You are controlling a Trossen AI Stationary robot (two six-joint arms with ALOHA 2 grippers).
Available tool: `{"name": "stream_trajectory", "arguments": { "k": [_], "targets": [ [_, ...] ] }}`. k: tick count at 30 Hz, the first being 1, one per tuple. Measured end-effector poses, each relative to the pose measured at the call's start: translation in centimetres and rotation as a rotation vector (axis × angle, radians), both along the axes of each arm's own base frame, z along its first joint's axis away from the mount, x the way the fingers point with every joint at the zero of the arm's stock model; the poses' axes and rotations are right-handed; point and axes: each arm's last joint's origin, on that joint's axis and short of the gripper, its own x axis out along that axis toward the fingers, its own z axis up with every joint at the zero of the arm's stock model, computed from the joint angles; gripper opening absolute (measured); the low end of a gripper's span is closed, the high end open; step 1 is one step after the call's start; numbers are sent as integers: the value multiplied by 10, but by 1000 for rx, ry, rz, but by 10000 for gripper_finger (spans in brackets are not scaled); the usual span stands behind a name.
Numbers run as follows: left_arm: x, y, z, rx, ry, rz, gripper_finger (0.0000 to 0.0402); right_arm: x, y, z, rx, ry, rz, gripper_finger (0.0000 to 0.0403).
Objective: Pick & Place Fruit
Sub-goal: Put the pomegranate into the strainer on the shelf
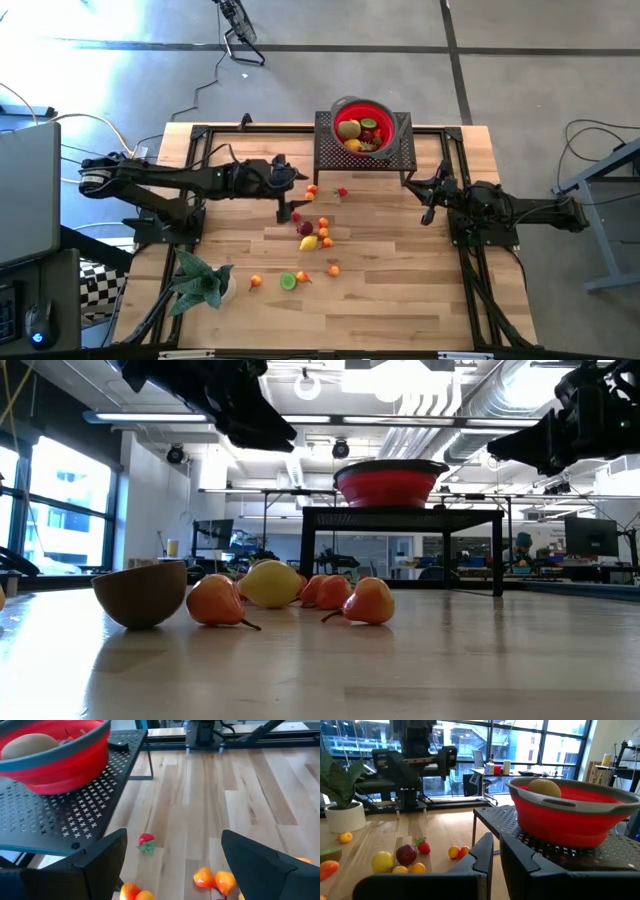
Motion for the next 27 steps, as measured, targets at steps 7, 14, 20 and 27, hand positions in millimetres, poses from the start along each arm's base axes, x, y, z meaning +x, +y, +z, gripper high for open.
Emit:
{"name": "stream_trajectory", "arguments": {
  "k": [7, 14, 20, 27],
  "targets": [
    [4, 1, 10, 4, 98, -5, 319, 0, 0, -1, -1, 7, 0, 26],
    [19, 2, 15, 56, 258, -38, 319, 0, 0, -1, -1, 8, 0, 26],
    [27, 3, -1, 43, 338, -40, 319, 0, 0, -1, -1, 8, 0, 26],
    [40, 3, -24, 1, 416, -42, 319, 0, 0, -1, -7, 18, 0, 26]
  ]
}}
